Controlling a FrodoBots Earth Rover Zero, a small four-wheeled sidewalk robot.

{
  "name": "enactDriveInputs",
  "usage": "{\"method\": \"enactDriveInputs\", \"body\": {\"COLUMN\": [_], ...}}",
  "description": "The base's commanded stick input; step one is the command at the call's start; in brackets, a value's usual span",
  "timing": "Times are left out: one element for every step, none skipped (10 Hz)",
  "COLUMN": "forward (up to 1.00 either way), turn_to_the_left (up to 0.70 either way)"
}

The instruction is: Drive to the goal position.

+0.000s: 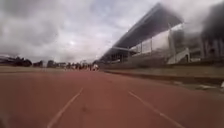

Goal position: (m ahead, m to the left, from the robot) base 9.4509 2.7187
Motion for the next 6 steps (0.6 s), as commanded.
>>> {"method": "enactDriveInputs", "body": {"forward": [0.85, 0.85, 0.85, 0.85, 0.85, 0.85], "turn_to_the_left": [0.00, 0.00, 0.00, 0.00, 0.00, 0.00]}}
